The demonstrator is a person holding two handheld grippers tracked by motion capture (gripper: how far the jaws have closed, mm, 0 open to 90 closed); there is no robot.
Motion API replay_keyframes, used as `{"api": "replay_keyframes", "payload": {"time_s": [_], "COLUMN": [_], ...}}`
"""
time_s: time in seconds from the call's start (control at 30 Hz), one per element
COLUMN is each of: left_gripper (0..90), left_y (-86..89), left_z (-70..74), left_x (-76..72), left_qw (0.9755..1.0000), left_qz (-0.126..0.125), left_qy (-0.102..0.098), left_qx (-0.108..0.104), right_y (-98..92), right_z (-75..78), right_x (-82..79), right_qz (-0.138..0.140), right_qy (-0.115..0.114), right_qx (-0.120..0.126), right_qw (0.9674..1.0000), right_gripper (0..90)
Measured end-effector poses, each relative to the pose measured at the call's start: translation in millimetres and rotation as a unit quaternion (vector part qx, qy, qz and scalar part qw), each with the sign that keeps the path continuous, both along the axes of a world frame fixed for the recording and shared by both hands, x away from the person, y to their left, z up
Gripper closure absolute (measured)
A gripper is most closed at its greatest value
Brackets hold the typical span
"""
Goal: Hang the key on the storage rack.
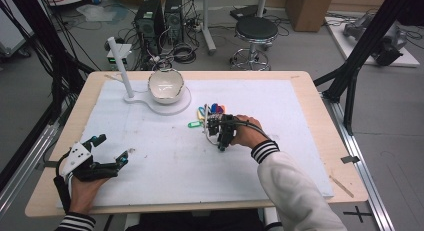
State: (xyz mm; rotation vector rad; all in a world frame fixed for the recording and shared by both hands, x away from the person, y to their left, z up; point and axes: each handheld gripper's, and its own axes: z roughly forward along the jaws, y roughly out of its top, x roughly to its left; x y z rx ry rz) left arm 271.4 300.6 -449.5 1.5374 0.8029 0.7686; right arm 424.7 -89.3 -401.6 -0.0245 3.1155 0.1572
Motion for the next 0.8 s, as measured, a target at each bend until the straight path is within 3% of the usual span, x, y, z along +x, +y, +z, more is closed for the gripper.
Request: {"api": "replay_keyframes", "payload": {"time_s": [0.27,0.37,0.4,0.8], "left_gripper": [1.7,1.7,1.7,1.7], "left_y": [-0.1,0.0,-0.1,-0.1], "left_z": [0.0,0.0,0.0,0.0], "left_x": [-0.1,0.0,-0.1,0.0], "left_qw": [1.0,1.0,1.0,1.0], "left_qz": [0.0,0.0,0.0,0.0], "left_qy": [0.0,0.0,0.0,0.0], "left_qx": [-0.001,0.0,-0.001,-0.001], "right_y": [0.9,1.4,1.4,2.5], "right_z": [-0.3,-1.5,-1.0,-1.9], "right_x": [-1.2,1.2,-0.7,-1.6], "right_qz": [0.004,0.025,0.015,0.027], "right_qy": [-0.004,-0.011,-0.009,-0.015], "right_qx": [-0.01,-0.002,-0.011,-0.02], "right_qw": [0.9999,0.9996,0.9998,0.9993], "right_gripper": [72.7,73.7,75.3,81.2]}}
